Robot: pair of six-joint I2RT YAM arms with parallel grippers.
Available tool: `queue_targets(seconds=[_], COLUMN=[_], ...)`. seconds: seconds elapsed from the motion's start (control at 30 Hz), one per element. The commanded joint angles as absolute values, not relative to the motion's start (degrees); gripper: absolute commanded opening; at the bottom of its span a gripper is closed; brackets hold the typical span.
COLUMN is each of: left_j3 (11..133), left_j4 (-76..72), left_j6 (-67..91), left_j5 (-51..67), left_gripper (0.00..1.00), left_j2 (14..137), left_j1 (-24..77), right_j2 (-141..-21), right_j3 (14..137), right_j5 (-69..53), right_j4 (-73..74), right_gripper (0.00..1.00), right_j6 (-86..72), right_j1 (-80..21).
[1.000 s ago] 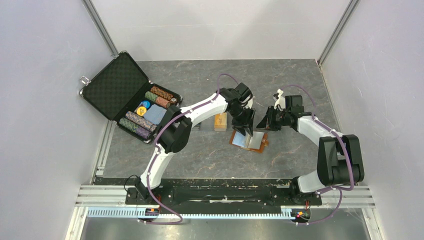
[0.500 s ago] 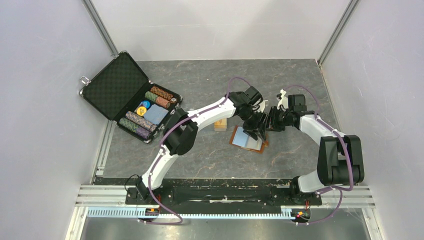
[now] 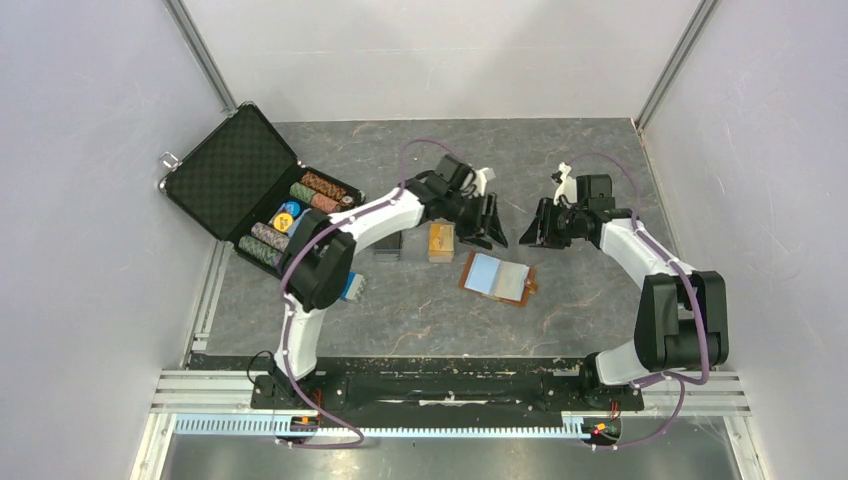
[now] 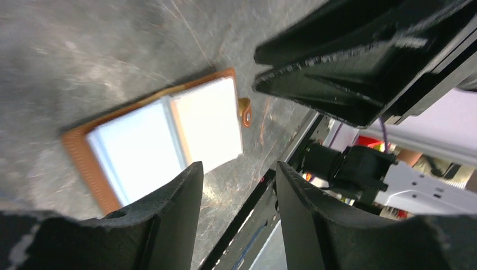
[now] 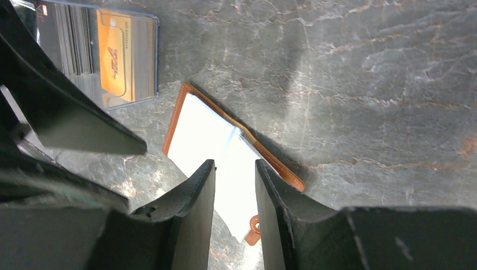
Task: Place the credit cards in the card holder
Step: Pick up the credit card from the storage box.
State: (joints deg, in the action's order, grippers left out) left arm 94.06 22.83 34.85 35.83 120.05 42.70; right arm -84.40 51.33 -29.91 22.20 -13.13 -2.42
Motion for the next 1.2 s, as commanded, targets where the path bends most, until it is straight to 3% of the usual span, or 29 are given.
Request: queue_targets(seconds=[0.0,0.23,0.5,0.7,1.17], left_j3=[88.1,81.9,85.6,86.5,91.2], left_j4=[11.7,16.1,37.9,38.9,38.8], left_j6=[41.5,39.3,27.7,26.2,26.4], left_j5=[37.3,33.1,13.5,14.9,16.5], left_gripper=[0.58,0.57,0.55,0.51,0.45], left_j2=[113.4,108.8,107.9,111.3,118.8], left_j1=[38.1,30.2,27.5,27.6,29.7], right_j2=[-85.3,-90.6,-97.8,-101.8,-106.6], right_j3=[54.6,58.1,64.0,67.3,68.1], right_j5=[-30.4,-31.8,-37.2,-39.7,-40.4], right_j4=[23.0,20.7,14.6,11.9,11.6], right_gripper=[0.35,0.39,0.50,0.59,0.58], right_j6=[-11.4,-14.1,-21.4,-24.6,-25.6], right_j1=[-5.1,-12.3,-17.7,-19.2,-21.3])
